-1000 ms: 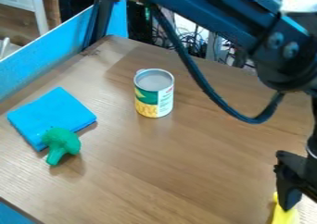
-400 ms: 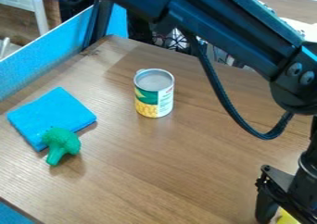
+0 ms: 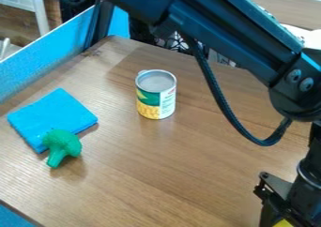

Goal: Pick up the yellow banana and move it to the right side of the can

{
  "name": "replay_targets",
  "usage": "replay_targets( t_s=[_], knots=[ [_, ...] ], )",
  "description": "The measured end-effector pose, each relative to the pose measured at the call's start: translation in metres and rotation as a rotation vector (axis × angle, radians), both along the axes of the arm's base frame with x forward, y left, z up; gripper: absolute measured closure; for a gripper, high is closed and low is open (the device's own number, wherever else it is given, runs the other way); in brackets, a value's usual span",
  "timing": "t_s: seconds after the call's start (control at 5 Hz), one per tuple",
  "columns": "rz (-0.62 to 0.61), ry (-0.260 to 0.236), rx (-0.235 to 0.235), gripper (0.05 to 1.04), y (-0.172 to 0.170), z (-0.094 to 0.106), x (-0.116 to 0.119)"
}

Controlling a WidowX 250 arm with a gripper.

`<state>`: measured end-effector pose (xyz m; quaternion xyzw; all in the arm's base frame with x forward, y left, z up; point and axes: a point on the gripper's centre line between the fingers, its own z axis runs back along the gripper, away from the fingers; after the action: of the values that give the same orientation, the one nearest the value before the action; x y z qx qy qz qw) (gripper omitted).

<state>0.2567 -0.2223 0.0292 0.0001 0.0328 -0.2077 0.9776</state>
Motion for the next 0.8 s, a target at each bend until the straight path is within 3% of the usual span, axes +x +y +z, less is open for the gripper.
replay_targets(
  t_s=[0.2, 0.4, 0.8],
  knots=[
    [-0.030, 0.003, -0.021, 0.483, 0.002, 0.009, -0.006],
    [-0.031, -0.040, -0.076, 0.483, 0.004, 0.042, 0.006],
    [0.113, -0.141, -0.148, 0.483, 0.043, 0.093, 0.076]
  ],
)
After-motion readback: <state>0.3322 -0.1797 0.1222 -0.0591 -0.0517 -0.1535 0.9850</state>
